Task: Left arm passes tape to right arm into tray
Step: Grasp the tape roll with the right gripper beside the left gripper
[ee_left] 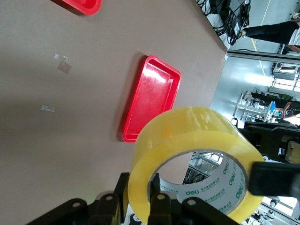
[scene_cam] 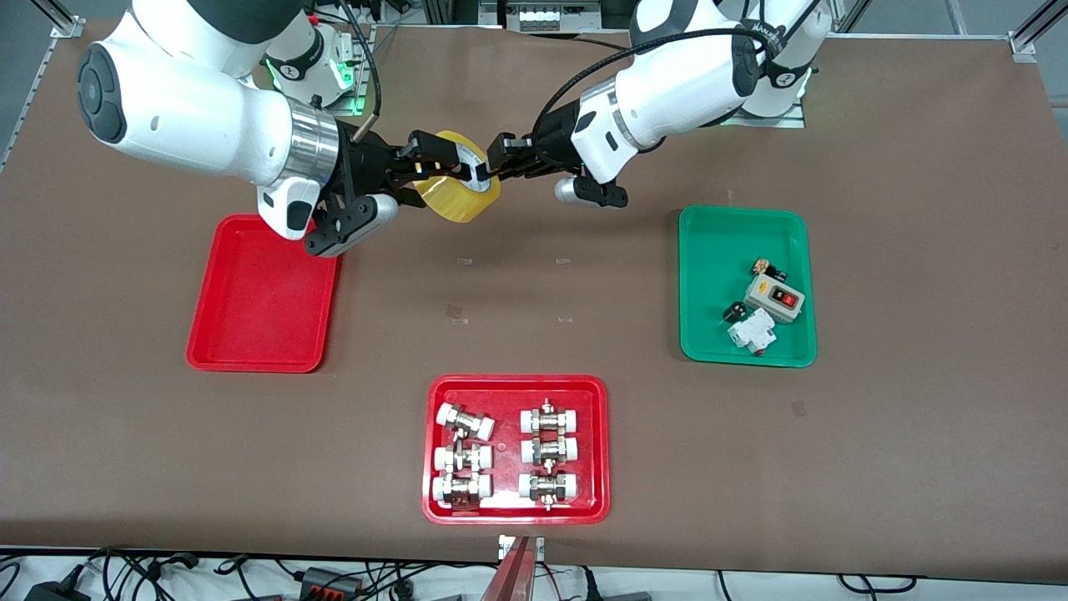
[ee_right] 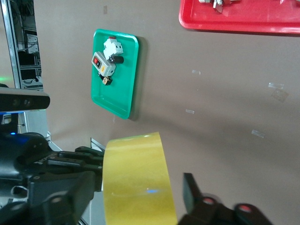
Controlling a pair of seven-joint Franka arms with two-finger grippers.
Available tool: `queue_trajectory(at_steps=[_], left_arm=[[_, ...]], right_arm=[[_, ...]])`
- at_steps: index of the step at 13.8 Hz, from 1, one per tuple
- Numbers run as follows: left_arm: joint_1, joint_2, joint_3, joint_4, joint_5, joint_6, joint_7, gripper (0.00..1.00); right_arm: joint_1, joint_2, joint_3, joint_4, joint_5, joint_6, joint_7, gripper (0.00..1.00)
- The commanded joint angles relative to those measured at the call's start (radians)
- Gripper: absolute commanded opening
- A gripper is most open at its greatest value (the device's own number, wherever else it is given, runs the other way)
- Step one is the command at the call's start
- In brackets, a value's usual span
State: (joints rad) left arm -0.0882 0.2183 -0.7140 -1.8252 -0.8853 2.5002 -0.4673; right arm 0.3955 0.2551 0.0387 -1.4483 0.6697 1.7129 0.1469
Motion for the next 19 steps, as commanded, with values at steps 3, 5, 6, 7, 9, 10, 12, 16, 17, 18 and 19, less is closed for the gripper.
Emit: queue_trajectory(at_steps=[3,5,6,7,9,10,12,16,17,18,19], left_arm=[[-0.004,0.015,-0.004,0.034,-0.011,0.008,-0.008,0.01],[-0.004,0.015,-0.004,0.034,-0.011,0.006,-0.008,0.01],[-0.004,0.015,-0.004,0.034,-0.011,0.006,-0.008,0.01],[-0.004,0.015,-0.004,0.034,-0.011,0.006,-0.007,0.02],[-0.002,0.013,-0.004,0.034,-0.011,0.006,-0.007,0.53],[-0.004,0.013,-0.004,0.034,-0.009,0.006,-0.007,0.85],[-0.002,0.012,-0.004,0.034,-0.009,0.006,-0.007,0.93],[0.001,0.006,-0.004,0.029,-0.008,-0.003,-0.005,0.95],[0.005,0.004,-0.004,0.026,-0.006,-0.006,-0.002,0.95],[0.011,0.000,-0.004,0.020,-0.006,-0.012,-0.001,0.95],[0.018,-0.010,0.001,0.018,-0.006,-0.039,0.001,0.95]], right_arm=[[0.005,0.007,-0.007,0.016,0.005,-0.015,0.011,0.34],[0.003,0.007,-0.007,0.017,0.008,-0.013,0.016,0.31],[0.005,0.009,-0.007,0.017,0.008,-0.013,0.014,0.31],[0.006,0.007,-0.007,0.019,0.007,-0.013,0.016,0.31],[0.005,0.009,-0.007,0.019,0.007,-0.013,0.014,0.31],[0.005,0.007,-0.007,0.019,0.008,-0.013,0.013,0.31],[0.003,0.007,-0.007,0.019,0.008,-0.013,0.011,0.30],[-0.004,0.009,-0.008,0.016,0.005,-0.013,0.010,0.30],[-0.010,0.018,-0.010,0.016,0.002,-0.015,0.008,0.30],[-0.017,0.030,-0.013,0.014,0.002,-0.015,0.005,0.30],[-0.021,0.033,-0.016,0.014,0.001,-0.022,0.003,0.30]])
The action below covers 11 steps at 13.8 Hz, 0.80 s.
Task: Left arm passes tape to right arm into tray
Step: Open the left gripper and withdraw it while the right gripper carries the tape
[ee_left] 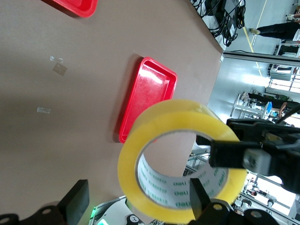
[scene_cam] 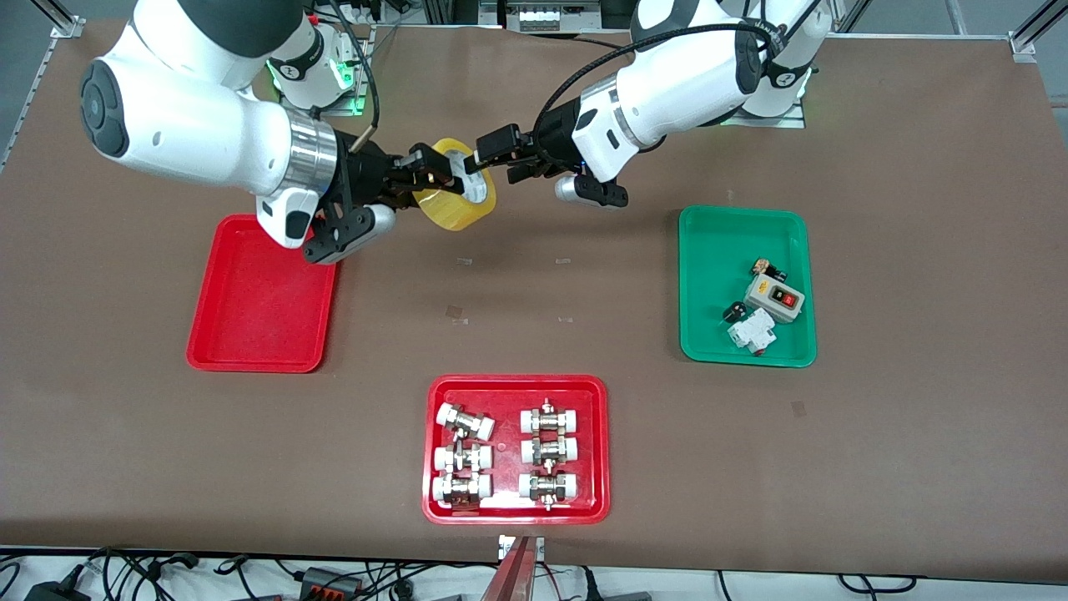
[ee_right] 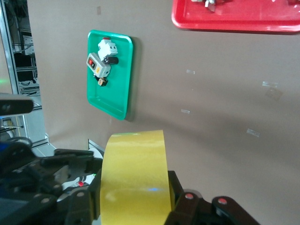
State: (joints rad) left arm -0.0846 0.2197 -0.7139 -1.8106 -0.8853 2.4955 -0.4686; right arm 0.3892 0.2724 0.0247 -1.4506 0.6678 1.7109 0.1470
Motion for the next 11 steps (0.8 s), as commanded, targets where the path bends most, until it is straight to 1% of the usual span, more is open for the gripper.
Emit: queue_trajectory(at_steps=[1,2,3,5,6,7,8,11], left_arm=[[0.038,-0.019,0.007,0.005,-0.004,-0.079,0.004,0.95],[0.081,-0.042,0.008,0.004,-0.001,-0.128,0.004,0.95],[0.136,-0.068,0.008,-0.001,0.043,-0.206,0.004,0.95],[0.270,-0.115,0.008,-0.010,0.205,-0.395,0.005,0.95],[0.322,-0.138,0.008,-0.010,0.282,-0.462,0.008,0.95],[0.371,-0.158,0.008,-0.010,0.364,-0.512,0.008,0.95],[0.399,-0.177,0.008,-0.010,0.444,-0.541,0.008,0.96],[0.486,-0.206,0.008,-0.010,0.647,-0.595,0.011,0.96]], right_arm=[[-0.027,0.018,-0.002,0.015,0.003,-0.023,0.005,0.30],[-0.036,0.021,-0.002,0.009,0.004,-0.027,0.005,0.30],[-0.053,0.024,-0.003,0.004,0.004,-0.027,0.005,0.30],[-0.110,0.036,-0.003,-0.005,0.006,-0.037,0.002,0.29],[-0.146,0.048,-0.003,-0.005,0.004,-0.051,-0.001,0.29],[-0.183,0.065,-0.003,-0.005,0.007,-0.062,-0.018,0.29],[-0.225,0.083,-0.002,-0.007,0.012,-0.082,-0.058,0.29],[-0.363,0.149,-0.002,-0.031,0.021,-0.126,-0.202,0.29]])
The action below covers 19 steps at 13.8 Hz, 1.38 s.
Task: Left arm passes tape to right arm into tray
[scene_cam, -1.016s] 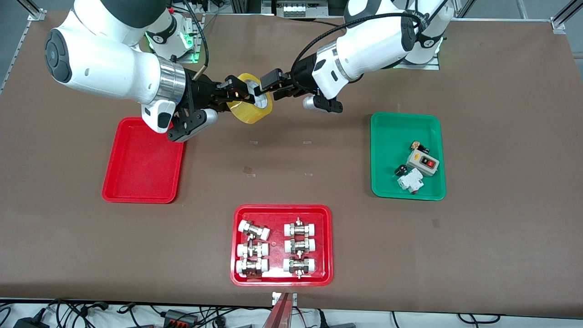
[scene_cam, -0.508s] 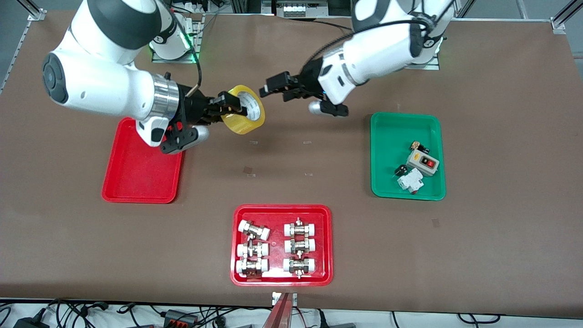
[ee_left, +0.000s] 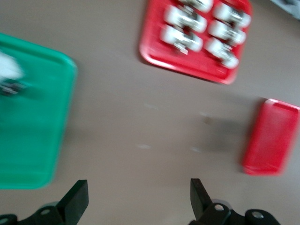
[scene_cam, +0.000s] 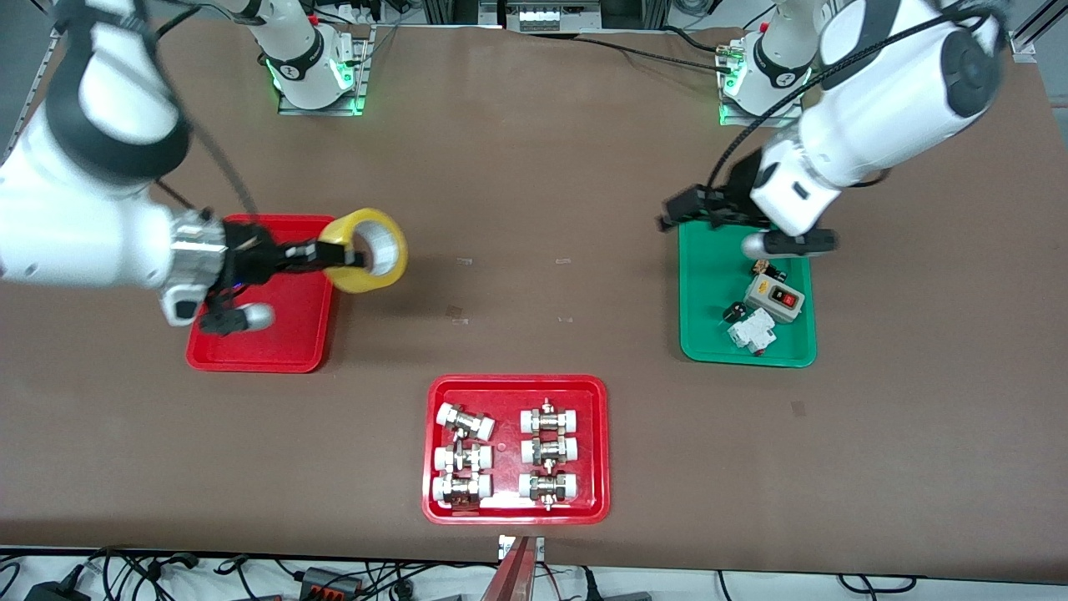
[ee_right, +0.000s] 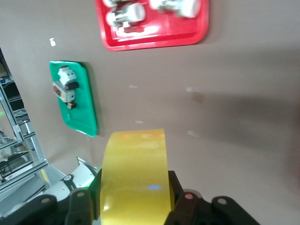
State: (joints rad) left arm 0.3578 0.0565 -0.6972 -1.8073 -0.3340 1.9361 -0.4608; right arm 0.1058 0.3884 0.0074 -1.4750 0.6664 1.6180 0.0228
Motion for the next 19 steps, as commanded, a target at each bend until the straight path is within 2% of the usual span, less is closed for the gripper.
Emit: queue_trajectory(at_steps=[1,5,8,10,11,13,15,17,19], left_arm=[[0.073,-0.044,-0.010,-0.010,0.155,-0.043,0.011,0.96],[0.133,-0.047,-0.007,-0.007,0.220,-0.051,0.121,0.97],[0.177,-0.061,0.016,-0.004,0.220,-0.074,0.258,1.00],[0.159,-0.066,0.092,0.012,0.222,-0.117,0.345,1.00],[0.120,-0.085,0.158,0.020,0.222,-0.129,0.390,1.00],[-0.007,-0.104,0.336,0.020,0.222,-0.147,0.462,1.00],[-0.092,-0.125,0.439,0.020,0.227,-0.154,0.502,1.00],[-0.228,-0.141,0.578,0.022,0.286,-0.179,0.522,1.00],[-0.311,-0.167,0.665,0.020,0.293,-0.186,0.522,1.00]], right_arm=[[-0.125,0.055,0.016,-0.017,0.024,-0.040,-0.128,0.29],[-0.289,0.160,0.016,-0.044,0.105,-0.133,-0.323,0.29],[-0.382,0.240,0.016,-0.044,0.110,-0.158,-0.472,0.29],[-0.432,0.283,0.016,-0.044,0.110,-0.164,-0.567,0.29],[-0.460,0.299,0.016,-0.044,0.110,-0.173,-0.595,0.29],[-0.495,0.323,0.014,-0.047,0.102,-0.175,-0.667,0.29],[-0.520,0.363,0.014,-0.048,0.107,-0.173,-0.742,0.29],[-0.525,0.383,0.016,-0.045,0.113,-0.161,-0.794,0.29],[-0.529,0.397,0.014,-0.047,0.156,-0.162,-0.805,0.29]])
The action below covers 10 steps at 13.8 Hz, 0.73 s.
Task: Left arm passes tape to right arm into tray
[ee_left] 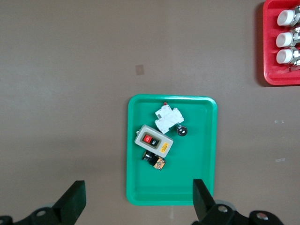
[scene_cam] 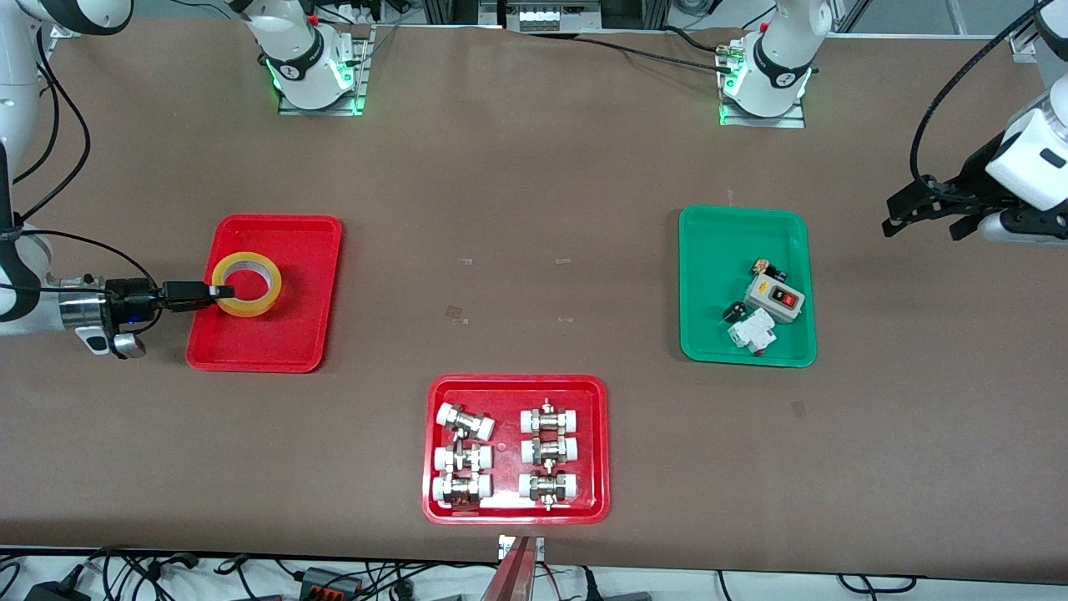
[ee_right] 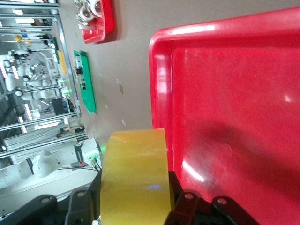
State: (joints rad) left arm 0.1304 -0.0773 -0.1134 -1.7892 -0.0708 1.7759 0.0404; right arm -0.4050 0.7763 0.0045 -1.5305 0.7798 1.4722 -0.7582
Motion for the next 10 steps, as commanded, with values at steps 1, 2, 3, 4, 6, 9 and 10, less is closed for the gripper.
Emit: queue_trajectory(at_steps=[1,2,3,4,6,9,10], left_arm=[[-0.118,-0.048,0.115,0.002,0.029,-0.029,0.021,1.00],[-0.156,-0.062,0.151,0.002,0.029,-0.042,0.019,1.00],[-0.179,-0.073,0.178,0.002,0.031,-0.059,0.019,1.00],[-0.181,-0.091,0.178,0.002,0.052,-0.062,0.018,1.00],[-0.176,-0.088,0.167,0.042,0.075,-0.062,-0.022,1.00],[-0.172,0.058,0.170,0.236,0.075,-0.114,-0.020,1.00],[-0.170,0.104,0.170,0.293,0.075,-0.140,-0.020,1.00]], right_arm=[[-0.023,0.030,0.019,0.009,0.045,-0.018,-0.047,0.29],[-0.034,0.055,0.019,0.010,0.053,-0.016,-0.084,0.29],[-0.037,0.072,0.019,0.010,0.076,-0.015,-0.108,0.29],[-0.037,0.080,0.017,0.012,0.085,-0.012,-0.124,0.29],[-0.037,0.083,0.017,0.013,0.082,0.006,-0.128,0.29],[-0.034,0.086,0.017,0.010,0.069,0.026,-0.145,0.30],[-0.034,0.095,0.017,0.009,0.069,0.027,-0.160,0.31]])
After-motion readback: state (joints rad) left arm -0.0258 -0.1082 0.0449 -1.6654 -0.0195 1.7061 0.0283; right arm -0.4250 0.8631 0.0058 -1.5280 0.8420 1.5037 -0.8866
